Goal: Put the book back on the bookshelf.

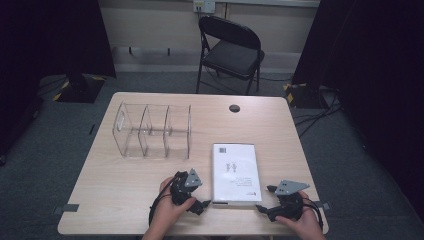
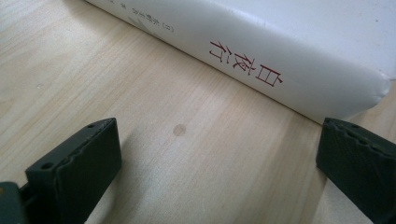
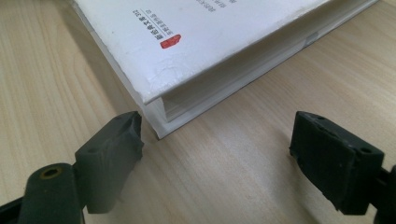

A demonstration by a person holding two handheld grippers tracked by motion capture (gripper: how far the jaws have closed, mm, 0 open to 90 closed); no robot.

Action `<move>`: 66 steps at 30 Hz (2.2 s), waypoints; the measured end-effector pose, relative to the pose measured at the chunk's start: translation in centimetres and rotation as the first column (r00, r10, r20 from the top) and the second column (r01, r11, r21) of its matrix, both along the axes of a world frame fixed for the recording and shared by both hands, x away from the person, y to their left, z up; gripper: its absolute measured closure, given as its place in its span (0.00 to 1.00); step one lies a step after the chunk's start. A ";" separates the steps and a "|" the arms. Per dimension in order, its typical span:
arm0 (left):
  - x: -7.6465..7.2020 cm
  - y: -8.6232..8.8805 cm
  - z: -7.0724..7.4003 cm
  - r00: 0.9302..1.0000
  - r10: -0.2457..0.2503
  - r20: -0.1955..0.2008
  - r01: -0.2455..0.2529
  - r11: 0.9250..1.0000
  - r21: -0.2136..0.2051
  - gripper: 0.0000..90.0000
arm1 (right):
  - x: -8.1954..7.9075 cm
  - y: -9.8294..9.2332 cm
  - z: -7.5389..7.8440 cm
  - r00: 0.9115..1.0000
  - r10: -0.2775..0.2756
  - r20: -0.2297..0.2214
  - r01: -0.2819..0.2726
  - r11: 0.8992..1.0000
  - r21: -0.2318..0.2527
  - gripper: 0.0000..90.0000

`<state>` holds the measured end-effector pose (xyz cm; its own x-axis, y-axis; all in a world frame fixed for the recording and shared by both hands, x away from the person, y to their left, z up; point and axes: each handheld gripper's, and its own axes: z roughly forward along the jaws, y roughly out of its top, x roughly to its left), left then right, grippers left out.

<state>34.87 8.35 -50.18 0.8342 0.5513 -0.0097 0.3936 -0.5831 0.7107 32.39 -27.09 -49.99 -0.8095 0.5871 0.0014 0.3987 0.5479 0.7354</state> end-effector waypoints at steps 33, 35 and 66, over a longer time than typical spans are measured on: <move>-0.6 -0.6 0.3 0.999 0.026 -0.024 -0.026 0.999 0.024 0.00 | -0.4 1.3 0.4 1.000 0.004 0.004 -0.004 1.000 -0.002 0.40; -0.9 -0.9 0.7 0.999 0.003 -0.047 0.000 0.998 0.064 0.00 | -0.3 1.4 0.4 1.000 0.007 0.006 -0.007 1.000 0.000 0.43; -0.8 -5.2 1.6 0.996 -0.054 -0.071 0.061 0.992 0.107 0.18 | -0.8 2.3 0.2 1.000 -0.031 -0.005 0.031 0.998 0.060 0.55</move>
